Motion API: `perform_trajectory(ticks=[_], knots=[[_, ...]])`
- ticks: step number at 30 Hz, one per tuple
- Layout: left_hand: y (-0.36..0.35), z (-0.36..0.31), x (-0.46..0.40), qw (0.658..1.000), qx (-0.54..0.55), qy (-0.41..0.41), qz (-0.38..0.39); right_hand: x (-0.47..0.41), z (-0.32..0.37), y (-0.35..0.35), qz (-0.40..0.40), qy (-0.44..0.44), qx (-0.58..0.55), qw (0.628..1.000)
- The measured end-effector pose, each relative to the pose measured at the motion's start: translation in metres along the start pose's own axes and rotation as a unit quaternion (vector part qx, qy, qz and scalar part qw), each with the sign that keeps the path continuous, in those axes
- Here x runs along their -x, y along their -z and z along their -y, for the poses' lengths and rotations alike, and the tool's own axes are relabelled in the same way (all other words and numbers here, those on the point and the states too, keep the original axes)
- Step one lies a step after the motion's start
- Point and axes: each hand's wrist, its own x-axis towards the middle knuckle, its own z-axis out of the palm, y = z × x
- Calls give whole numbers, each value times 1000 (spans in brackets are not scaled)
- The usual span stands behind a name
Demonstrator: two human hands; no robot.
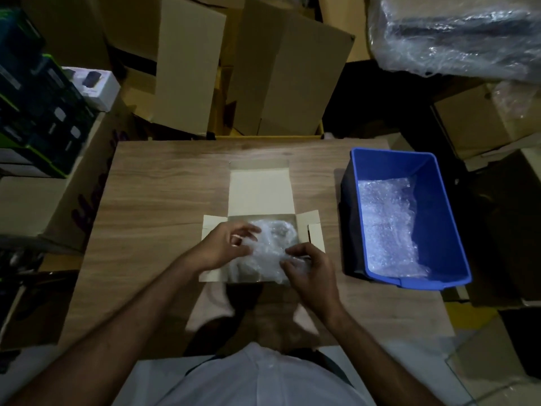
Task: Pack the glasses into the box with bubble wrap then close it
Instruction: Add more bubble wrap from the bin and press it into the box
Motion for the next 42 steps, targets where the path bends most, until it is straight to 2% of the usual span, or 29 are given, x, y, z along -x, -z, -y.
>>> perform_trajectory(ticks=[3, 6, 9, 12, 15, 17, 20, 23, 26, 30, 34, 42], knots=[[-6, 0, -28, 991, -82, -106, -27, 8, -11, -5, -57, 11, 48, 997], [-16, -6, -62, 952, -194, -234, -35, 13, -18, -7, -89, 16, 122, 988], [-27, -6, -92, 923, -246, -293, -36, 12, -16, -7, -82, 16, 200, 976], [-38, 1, -106, 917, -278, -280, -50, 5, -20, -14, -44, -8, 292, 955], [-43, 10, -110, 911, -314, -264, -44, 1, -27, -23, -20, 14, 381, 924], [-40, 14, -109, 908, -320, -269, 2, 1, -27, -28, -10, 24, 434, 901], [-27, 21, -106, 910, -302, -272, 86, -2, -20, -32, -15, 34, 464, 885], [-19, 25, -107, 885, -338, -293, 126, -4, -19, -37, 1, 53, 509, 859], [-22, 24, -109, 872, -358, -318, 102, -3, -21, -44, 29, 31, 496, 867], [-29, 23, -112, 916, -301, -259, 60, 1, -19, -55, 53, -20, 488, 871], [-32, 24, -110, 932, -299, -198, 45, 1, -15, -55, 42, -44, 449, 891], [-26, 36, -108, 945, -271, -168, 77, -10, -8, -57, 52, -85, 465, 880]])
